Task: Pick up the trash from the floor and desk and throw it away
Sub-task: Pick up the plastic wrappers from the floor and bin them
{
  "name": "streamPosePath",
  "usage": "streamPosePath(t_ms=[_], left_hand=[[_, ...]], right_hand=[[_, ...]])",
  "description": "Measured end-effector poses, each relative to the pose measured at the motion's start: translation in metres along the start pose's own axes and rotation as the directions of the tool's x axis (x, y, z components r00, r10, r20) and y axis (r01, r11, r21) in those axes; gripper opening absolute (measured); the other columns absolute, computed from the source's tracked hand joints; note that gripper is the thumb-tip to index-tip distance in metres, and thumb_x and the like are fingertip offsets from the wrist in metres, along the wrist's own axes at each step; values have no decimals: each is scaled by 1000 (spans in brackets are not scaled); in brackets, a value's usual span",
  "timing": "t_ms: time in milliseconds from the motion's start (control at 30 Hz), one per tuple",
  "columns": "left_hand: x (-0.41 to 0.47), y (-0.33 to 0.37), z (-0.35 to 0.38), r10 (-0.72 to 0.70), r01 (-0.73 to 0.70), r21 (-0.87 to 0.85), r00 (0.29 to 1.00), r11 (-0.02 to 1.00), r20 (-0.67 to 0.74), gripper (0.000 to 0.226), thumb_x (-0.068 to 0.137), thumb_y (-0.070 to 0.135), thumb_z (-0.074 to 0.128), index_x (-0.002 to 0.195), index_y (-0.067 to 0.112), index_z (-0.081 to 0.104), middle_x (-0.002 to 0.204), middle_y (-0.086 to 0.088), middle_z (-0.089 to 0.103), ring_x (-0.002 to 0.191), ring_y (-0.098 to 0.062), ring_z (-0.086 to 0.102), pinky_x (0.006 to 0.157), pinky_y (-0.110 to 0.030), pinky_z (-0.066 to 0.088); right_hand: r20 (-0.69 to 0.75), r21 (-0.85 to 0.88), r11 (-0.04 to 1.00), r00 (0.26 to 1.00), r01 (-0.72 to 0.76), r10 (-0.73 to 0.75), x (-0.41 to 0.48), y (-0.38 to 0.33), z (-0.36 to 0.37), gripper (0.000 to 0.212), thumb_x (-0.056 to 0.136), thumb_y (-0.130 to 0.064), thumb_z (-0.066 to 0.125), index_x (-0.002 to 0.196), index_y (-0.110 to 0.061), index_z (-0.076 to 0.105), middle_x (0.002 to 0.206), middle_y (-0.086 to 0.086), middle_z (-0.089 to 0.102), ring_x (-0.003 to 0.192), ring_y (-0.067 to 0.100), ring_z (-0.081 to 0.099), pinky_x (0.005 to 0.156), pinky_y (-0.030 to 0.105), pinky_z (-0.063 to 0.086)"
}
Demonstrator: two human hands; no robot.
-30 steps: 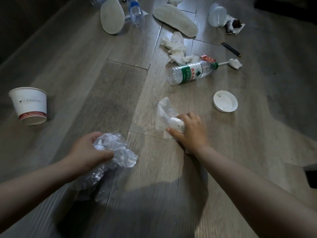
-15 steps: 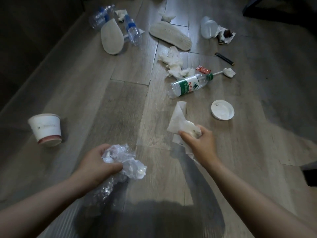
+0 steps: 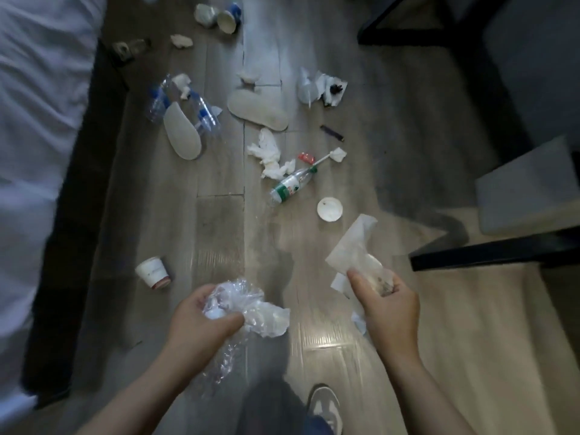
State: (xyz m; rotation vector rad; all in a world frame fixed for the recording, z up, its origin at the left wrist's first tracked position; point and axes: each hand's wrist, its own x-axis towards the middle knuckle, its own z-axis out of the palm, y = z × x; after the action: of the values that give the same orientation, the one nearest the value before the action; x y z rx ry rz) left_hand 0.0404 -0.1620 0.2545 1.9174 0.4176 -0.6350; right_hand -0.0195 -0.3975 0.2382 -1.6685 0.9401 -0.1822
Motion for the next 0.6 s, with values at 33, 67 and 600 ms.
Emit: streamPosePath(t_ms=[33, 67, 600], left_hand=[[-21, 29, -6, 22, -22, -5, 1000, 1000, -14, 29, 70, -5, 70, 91, 16, 68, 73, -3, 72, 61, -10, 67, 53, -18, 52], [-43, 61, -11, 49, -49, -15, 998, 999, -30, 27, 69, -1, 72, 90, 16, 69, 73, -3, 72, 64, -13, 68, 57, -22, 54], [-401, 426, -78, 731, -687, -259, 601, 679, 323, 26, 55, 22, 65, 77, 35, 66, 74, 8, 71, 63, -5, 66, 55, -20, 49]], right_hand=[[-34, 14, 1000, 999, 8, -8, -16, -29, -19, 12, 76, -32, 77, 83, -23, 73, 77, -3, 73, 72, 15, 71, 60, 34, 59], [-72, 26, 999, 997, 27, -25, -32, -60, -37, 11, 76, -31, 78, 82, -24, 73, 76, -5, 73, 70, 13, 70, 57, 28, 56], [-649, 31, 847, 655, 531, -387, -337, -460, -302, 11, 73, -33, 78, 79, -29, 70, 71, -4, 69, 61, 7, 64, 51, 17, 48]])
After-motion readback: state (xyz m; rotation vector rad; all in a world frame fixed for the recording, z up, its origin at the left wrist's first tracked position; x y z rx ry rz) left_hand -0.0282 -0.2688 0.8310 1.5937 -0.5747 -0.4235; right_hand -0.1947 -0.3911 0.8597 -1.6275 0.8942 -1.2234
